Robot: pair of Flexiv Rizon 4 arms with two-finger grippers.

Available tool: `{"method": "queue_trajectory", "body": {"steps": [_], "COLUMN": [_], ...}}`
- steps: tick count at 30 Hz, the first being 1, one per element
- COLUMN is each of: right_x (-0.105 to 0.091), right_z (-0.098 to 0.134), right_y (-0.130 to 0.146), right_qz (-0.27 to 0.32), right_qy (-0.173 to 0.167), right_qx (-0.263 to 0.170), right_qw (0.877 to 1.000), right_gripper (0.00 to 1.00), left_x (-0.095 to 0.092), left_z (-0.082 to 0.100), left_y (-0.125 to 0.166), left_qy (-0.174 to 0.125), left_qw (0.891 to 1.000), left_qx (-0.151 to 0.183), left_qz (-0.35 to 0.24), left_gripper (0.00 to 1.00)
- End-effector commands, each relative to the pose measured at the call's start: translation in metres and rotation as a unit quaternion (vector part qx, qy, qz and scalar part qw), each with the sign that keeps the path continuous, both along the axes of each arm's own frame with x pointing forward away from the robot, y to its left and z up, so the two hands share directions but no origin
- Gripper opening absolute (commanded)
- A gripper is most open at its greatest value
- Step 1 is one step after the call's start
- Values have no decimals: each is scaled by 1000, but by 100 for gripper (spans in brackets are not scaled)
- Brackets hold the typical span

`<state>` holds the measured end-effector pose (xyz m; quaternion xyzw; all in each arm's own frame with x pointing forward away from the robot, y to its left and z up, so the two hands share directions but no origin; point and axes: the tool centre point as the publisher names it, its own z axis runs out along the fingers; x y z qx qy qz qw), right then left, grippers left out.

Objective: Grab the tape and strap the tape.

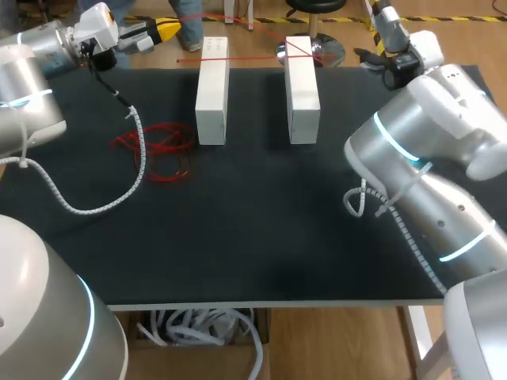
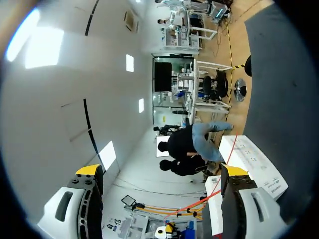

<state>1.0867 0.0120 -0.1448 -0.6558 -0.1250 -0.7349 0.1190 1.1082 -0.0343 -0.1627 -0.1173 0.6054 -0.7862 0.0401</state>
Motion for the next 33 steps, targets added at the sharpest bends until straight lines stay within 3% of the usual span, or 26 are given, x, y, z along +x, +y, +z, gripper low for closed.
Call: {"method": "queue_trajectory", "body": {"steps": [1, 9, 14, 25, 33], "right_x": [-8, -7, -5, -7, 0], "right_z": [-3, -13, -24, -44, -59], "right_y": [4, 14, 22, 46, 58], "right_qz": [-47, -33, -31, -18, -30], "right_qy": [-4, 20, 28, 58, 59], "right_qx": [22, 44, 26, 101, 123], "right_qw": [999, 998, 999, 993, 990], "right_gripper": [100, 100, 100, 100, 100], "left_x": [0, 0, 0, 0, 0], "left_z": [0, 0, 0, 0, 0], "left_y": [0, 0, 0, 0, 0], "left_qy": [0, 0, 0, 0, 0], "left_qw": [1000, 1000, 1000, 1000, 1000], "left_qx": [0, 0, 0, 0, 0], "left_qz": [1, 1, 1, 1, 1], "left_gripper": [0, 0, 0, 0, 0]}}
